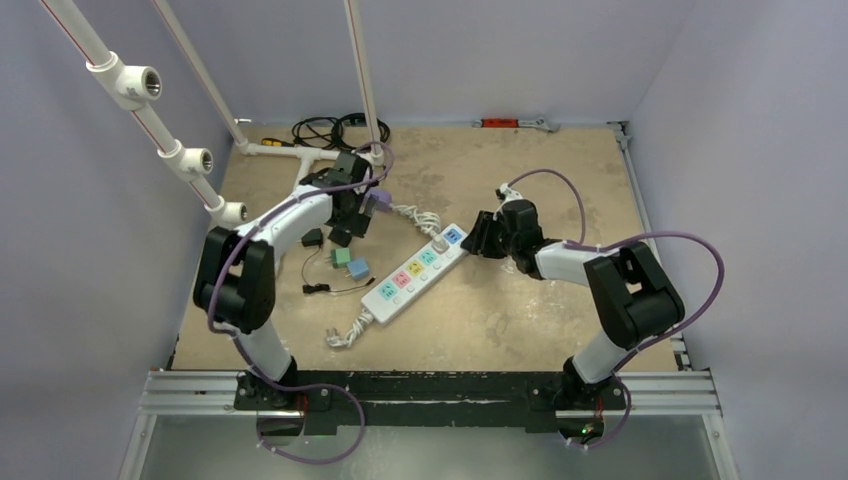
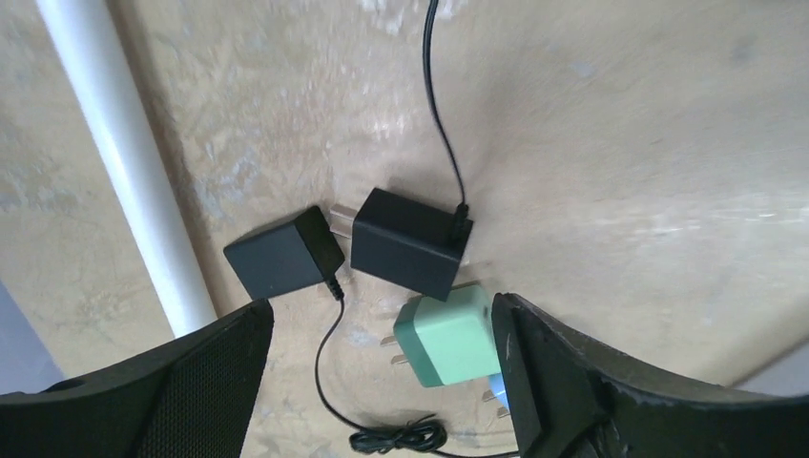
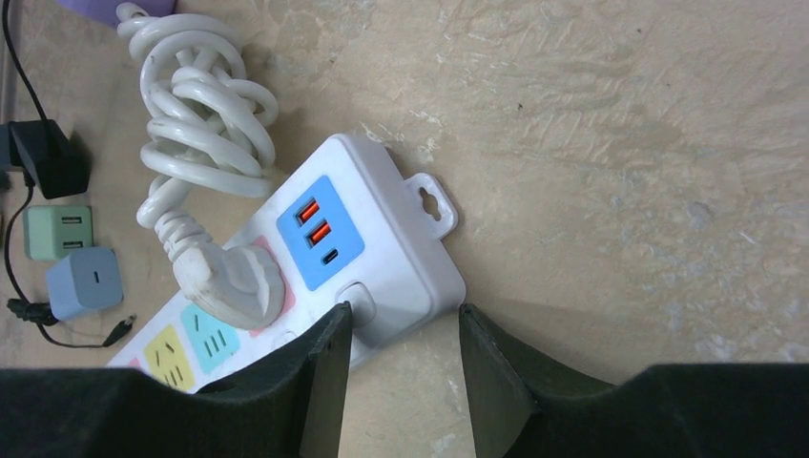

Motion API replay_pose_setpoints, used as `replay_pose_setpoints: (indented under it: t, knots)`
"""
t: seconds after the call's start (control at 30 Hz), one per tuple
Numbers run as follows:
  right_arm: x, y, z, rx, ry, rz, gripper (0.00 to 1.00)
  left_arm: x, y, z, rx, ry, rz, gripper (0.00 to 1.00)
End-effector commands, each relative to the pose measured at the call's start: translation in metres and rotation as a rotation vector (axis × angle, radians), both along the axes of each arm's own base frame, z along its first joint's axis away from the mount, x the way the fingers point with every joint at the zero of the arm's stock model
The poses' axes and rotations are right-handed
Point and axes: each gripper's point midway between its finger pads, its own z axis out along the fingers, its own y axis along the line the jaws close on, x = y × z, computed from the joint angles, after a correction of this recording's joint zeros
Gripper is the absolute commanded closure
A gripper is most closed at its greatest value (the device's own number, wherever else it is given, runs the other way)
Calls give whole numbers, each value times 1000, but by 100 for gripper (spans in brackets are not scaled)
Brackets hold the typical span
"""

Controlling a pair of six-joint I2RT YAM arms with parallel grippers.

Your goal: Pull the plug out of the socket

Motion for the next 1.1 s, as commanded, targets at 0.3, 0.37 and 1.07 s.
replay_pose_setpoints:
  t: [0.3,0.37,1.07]
  knots:
    - [-23,-25,57,-25,-195,-8,42,-54,-119,46,-646,-108,-322,15]
    - [-26,-18,75,3,-252,29,39,-66,-127,36,-667,-53,-338,15]
    - [-2,63,61,-488,-296,86,43,-61,-134,77,-723,-246,-350,16]
